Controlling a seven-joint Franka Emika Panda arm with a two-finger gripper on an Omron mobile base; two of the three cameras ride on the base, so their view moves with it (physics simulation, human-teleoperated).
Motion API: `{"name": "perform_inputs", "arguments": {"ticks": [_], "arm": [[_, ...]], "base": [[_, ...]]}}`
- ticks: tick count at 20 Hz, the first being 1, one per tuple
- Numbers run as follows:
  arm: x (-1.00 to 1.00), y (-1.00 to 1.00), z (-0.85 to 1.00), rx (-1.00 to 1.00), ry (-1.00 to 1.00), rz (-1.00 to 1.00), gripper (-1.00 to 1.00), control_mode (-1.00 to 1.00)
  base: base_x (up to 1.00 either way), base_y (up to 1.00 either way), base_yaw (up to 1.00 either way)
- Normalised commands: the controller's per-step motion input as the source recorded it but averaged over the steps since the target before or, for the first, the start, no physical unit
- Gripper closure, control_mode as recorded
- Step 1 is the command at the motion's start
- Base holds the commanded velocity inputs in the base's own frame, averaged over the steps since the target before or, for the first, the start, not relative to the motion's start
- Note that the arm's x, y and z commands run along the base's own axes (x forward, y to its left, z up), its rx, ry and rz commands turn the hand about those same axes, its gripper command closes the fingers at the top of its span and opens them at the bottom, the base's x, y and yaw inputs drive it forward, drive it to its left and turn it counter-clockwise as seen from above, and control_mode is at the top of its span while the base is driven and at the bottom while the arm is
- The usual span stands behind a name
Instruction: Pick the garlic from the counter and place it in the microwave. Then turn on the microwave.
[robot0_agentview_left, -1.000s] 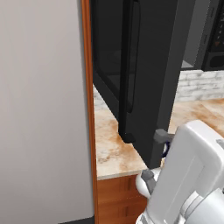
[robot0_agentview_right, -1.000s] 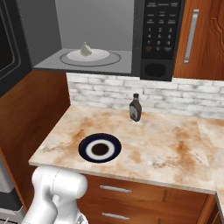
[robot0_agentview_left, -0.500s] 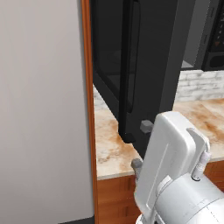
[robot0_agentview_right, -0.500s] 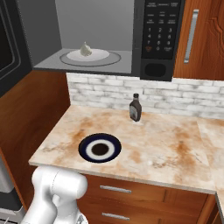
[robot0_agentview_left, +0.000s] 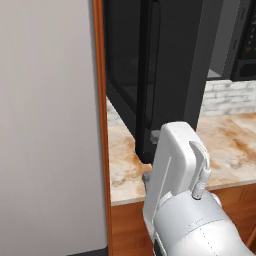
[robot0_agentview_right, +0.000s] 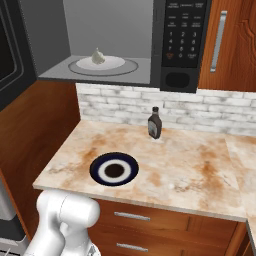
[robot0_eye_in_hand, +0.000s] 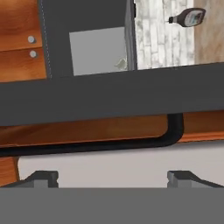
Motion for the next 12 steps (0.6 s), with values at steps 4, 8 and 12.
{"name": "perform_inputs", "arguments": {"ticks": [4,8,12], "arm": [[0.18,0.00,-0.09,0.00,-0.02,-0.05,-1.00,-1.00],[0.25,0.01,-0.11,0.00,0.00,-0.05,-1.00,-1.00],[0.21,0.01,-0.09,0.00,0.00,-0.04,-1.00,-1.00]], "base": [[0.00,0.00,0.00],[0.00,0.00,0.00],[0.00,0.00,0.00]]}}
